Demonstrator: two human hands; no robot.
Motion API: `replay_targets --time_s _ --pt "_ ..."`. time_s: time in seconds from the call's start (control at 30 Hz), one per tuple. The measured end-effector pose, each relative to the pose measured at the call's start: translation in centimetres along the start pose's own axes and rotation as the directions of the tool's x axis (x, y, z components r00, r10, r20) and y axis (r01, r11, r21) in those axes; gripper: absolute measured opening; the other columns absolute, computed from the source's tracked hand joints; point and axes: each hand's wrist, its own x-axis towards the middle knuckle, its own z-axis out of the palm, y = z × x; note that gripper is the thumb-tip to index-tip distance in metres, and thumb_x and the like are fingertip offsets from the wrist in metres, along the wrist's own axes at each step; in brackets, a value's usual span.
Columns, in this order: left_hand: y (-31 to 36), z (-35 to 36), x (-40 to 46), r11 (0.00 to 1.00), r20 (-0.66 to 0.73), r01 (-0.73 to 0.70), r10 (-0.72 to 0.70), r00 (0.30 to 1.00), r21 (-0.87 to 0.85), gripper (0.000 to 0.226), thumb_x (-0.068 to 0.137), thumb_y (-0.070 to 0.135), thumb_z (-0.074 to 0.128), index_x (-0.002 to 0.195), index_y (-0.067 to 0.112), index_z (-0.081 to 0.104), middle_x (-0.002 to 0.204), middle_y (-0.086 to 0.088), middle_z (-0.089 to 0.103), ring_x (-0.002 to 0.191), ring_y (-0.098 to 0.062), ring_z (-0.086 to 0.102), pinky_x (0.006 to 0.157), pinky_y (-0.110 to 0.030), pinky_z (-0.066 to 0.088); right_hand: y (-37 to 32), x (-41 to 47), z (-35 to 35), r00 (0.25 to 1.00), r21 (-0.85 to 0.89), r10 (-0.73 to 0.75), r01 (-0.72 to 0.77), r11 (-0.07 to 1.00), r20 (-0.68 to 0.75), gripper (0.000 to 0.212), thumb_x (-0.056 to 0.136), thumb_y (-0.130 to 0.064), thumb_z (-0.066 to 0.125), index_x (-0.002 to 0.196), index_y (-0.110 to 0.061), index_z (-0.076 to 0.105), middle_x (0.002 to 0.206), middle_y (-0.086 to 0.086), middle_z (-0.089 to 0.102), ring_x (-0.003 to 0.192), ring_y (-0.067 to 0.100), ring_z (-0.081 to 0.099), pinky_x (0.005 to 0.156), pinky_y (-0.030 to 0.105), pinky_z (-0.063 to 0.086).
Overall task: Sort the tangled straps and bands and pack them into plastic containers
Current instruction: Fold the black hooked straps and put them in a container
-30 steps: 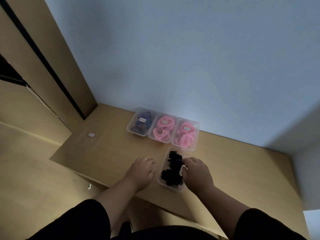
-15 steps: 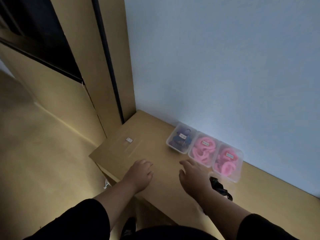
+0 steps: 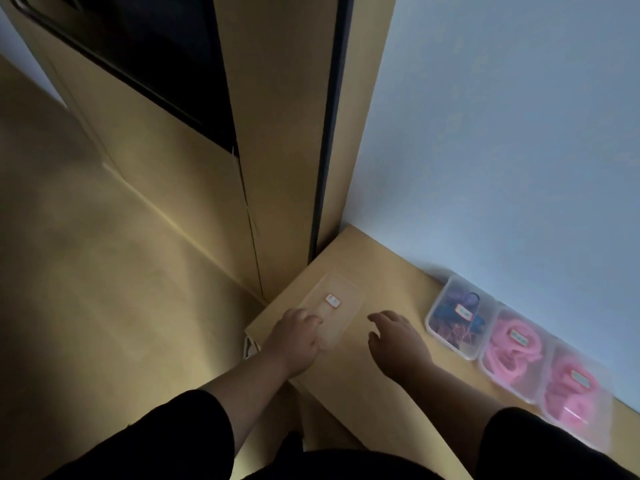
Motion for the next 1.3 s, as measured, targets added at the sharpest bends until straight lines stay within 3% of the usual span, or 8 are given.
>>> replay_targets --time_s 0.3,0.53,0.67,0.73,0.87,0.93,1.07,1.3 --pt "-5.3 0.3 1.9 0.997 0.07 0.072 -0.074 0.995 0.031 0.063 0.093 0.038 0.055 0.15 0.023 0.032 0.154 -0.003 0.03 0.142 -0.025 0.022 0.115 -0.04 0.028 -2.0 6.5 2.5 0.987 0.023 0.109 -0.113 0.993 0.114 0.052 0.098 -0.03 0.053 0.149 -0.022 0.042 0.153 -0.002 0.042 0.139 0.022 0.042 0.112 0.039 0.041" --pt "-6.0 0.7 3.2 0.993 0.045 0.012 -0.017 0.999 0.116 0.061 0.094 0.043 0.054 0.146 0.02 0.033 0.149 -0.003 0.036 0.139 -0.025 0.026 0.113 -0.038 0.028 -2.2 9.5 2.8 0.952 0.079 0.199 -0.222 0.972 0.231 0.074 0.091 -0.038 0.06 0.154 -0.021 0.026 0.152 0.004 0.042 0.138 0.027 0.043 0.11 0.044 0.042" --pt "-5.6 0.8 4.0 0.989 0.04 0.015 -0.021 0.999 0.145 0.061 0.096 0.044 0.053 0.147 0.02 0.03 0.149 -0.005 0.036 0.14 -0.027 0.027 0.114 -0.038 0.025 -2.1 10.2 3.3 0.928 0.171 0.302 -0.341 0.924 0.218 0.076 0.092 -0.037 0.063 0.155 -0.019 0.027 0.15 0.01 0.04 0.136 0.031 0.041 0.108 0.044 0.041" --pt "-5.4 0.9 4.1 0.987 0.05 0.017 -0.025 0.998 0.158 0.066 0.096 0.044 0.053 0.151 0.021 0.025 0.151 -0.005 0.035 0.14 -0.027 0.027 0.115 -0.038 0.025 -1.7 10.4 3.1 0.907 0.242 0.37 -0.412 0.879 0.198 0.066 0.095 -0.032 0.061 0.153 -0.014 0.033 0.146 0.013 0.041 0.127 0.031 0.049 0.1 0.039 0.045" --pt "-4.9 1.3 4.2 0.984 0.068 0.006 -0.019 0.997 0.178 0.069 0.096 0.045 0.051 0.153 0.02 0.022 0.151 -0.005 0.035 0.136 -0.025 0.03 0.114 -0.038 0.027 -0.3 9.7 3.2 0.881 0.386 0.468 -0.458 0.801 0.075 0.035 0.1 -0.01 0.05 0.134 -0.012 0.056 0.125 0.008 0.047 0.082 0.015 0.06 0.061 0.018 0.047" --pt "-4.1 1.3 4.3 0.983 0.079 -0.019 0.005 0.997 0.181 0.069 0.096 0.045 0.05 0.153 0.019 0.023 0.149 -0.004 0.037 0.133 -0.024 0.033 0.113 -0.037 0.028 0.3 8.9 3.0 0.865 0.435 0.501 -0.461 0.773 0.027 0.032 0.098 -0.003 0.051 0.126 -0.012 0.061 0.115 0.005 0.046 0.078 0.015 0.06 0.067 0.024 0.054" --pt "-1.3 1.0 4.6 0.994 0.13 -0.076 0.065 0.989 0.075 0.075 0.095 0.041 0.055 0.157 0.018 0.019 0.151 -0.003 0.038 0.136 -0.023 0.035 0.115 -0.037 0.028 2.1 6.8 1.5 0.852 0.479 0.519 -0.426 0.767 -0.074 0.03 0.096 0.0 0.052 0.12 -0.012 0.065 0.109 0.003 0.047 0.087 0.017 0.058 0.087 0.038 0.057" --pt "6.0 1.3 5.2 0.967 0.188 -0.251 0.254 0.949 -0.042 0.084 0.093 0.042 0.064 0.158 0.022 0.016 0.151 -0.003 0.036 0.137 -0.023 0.035 0.114 -0.033 0.03 9.0 2.0 -2.0 0.745 0.56 0.638 -0.448 0.696 -0.197 0.033 0.093 -0.002 0.049 0.116 -0.013 0.071 0.112 0.012 0.065 0.093 0.027 0.067 0.088 0.046 0.057"
